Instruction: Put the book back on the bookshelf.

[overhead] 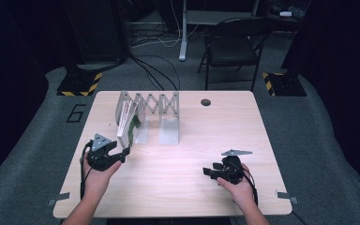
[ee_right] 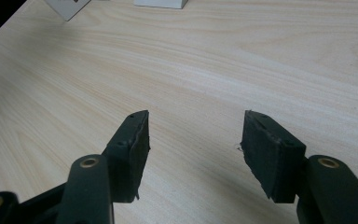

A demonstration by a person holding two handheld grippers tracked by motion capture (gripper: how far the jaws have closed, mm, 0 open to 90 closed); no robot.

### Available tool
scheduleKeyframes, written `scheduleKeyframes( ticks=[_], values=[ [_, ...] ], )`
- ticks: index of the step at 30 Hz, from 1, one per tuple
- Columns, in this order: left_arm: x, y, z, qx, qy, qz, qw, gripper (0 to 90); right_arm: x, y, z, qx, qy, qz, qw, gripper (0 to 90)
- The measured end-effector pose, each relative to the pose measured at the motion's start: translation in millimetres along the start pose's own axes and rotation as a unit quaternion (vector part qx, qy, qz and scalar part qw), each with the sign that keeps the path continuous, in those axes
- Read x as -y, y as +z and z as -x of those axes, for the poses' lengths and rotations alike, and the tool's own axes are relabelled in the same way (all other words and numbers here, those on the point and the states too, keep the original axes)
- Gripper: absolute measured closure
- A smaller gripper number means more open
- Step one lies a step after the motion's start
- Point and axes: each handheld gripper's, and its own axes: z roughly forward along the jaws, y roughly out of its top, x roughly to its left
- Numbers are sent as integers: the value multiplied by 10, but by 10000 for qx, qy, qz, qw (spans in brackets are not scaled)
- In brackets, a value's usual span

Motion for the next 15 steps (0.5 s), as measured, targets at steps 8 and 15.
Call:
scheduleKeyframes(
  ticks=[8, 15],
  values=[
    [82, -98, 82, 251, 156, -91, 9995, 395, -1, -8, -1, 8, 5, 28, 10000, 415],
    [190, -150, 209, 607, 454, -141, 9970, 395, -1, -1, -9, 10, -7, 11, 10000, 415]
  ],
)
